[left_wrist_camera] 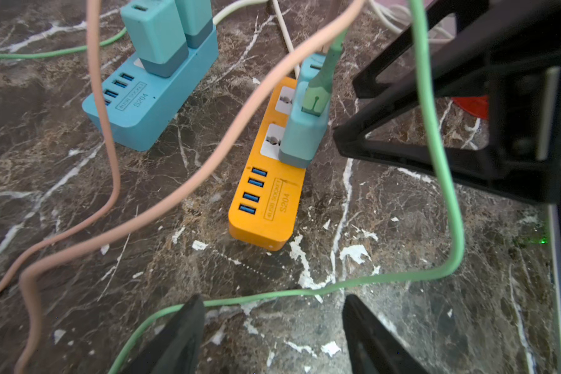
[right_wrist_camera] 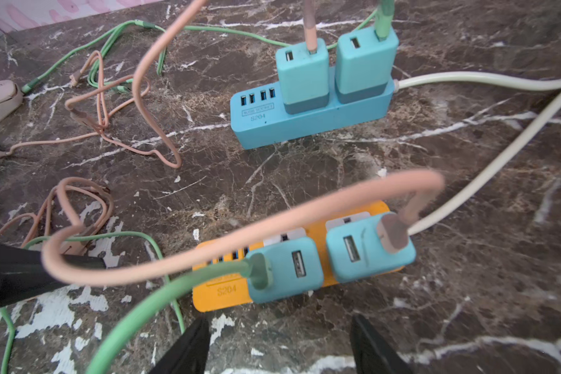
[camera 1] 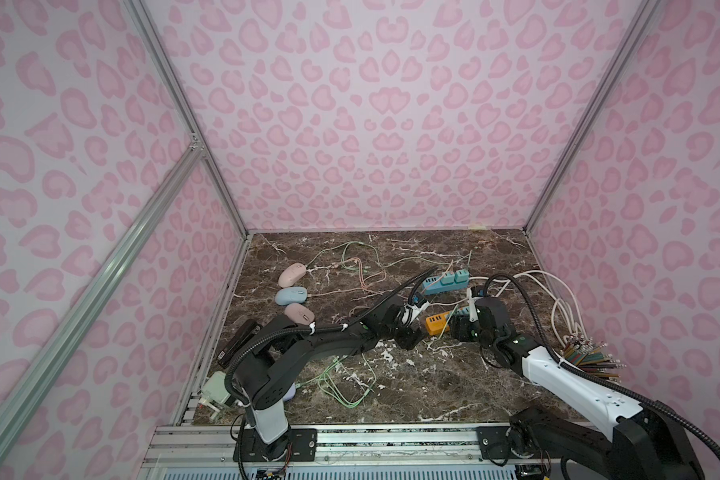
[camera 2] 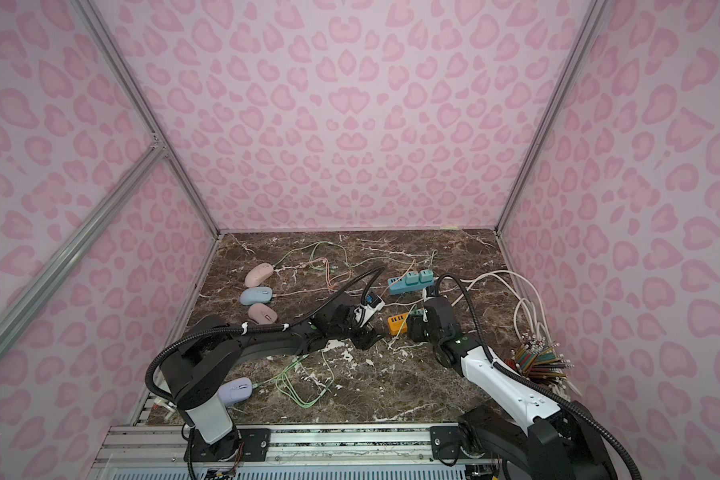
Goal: Unplug the wireless mouse
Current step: Remove the plug from the socket.
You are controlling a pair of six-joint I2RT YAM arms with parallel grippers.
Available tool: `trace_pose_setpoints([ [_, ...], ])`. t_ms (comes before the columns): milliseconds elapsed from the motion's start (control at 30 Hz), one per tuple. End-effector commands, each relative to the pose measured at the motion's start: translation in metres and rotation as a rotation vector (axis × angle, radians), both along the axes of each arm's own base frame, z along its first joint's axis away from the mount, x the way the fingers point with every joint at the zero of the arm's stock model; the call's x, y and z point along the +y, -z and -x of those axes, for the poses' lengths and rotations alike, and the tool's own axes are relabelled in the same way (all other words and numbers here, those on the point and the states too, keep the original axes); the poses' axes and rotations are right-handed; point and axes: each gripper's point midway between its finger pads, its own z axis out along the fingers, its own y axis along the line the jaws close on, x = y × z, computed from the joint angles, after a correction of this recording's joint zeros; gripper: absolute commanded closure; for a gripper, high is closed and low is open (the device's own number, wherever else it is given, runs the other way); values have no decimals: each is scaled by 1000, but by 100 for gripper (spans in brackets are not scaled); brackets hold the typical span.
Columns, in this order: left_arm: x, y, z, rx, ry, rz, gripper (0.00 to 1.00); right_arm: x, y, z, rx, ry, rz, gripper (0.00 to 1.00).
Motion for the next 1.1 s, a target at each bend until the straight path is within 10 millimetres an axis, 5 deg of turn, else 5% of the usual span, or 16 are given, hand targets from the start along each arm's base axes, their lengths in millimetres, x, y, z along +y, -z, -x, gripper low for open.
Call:
trace_pose_setpoints([
  [0, -6, -52, -5, -136, -11, 202, 23, 4, -3, -6, -29, -33, 7, 28],
  [67, 4, -74, 1, -225, -20, 278, 1, 7, -1, -6, -19, -44, 7, 27],
  [433, 88, -100, -43, -346, -540, 379, 1, 10, 1, -8, -14, -64, 8, 27],
  [600, 67, -55, -64, -199, -514, 100, 0, 13, 1, -10, -10, -70, 2, 28],
  [667, 53, -34, -62, -120, -455, 23, 7, 12, 1, -10, -7, -65, 2, 28],
  [867, 28, 11, -61, 64, -379, -115, 1, 12, -3, -8, -11, -65, -3, 27],
  [1067, 16, 17, -54, 93, -296, -99, 0, 13, -6, -6, -33, -69, -9, 25],
])
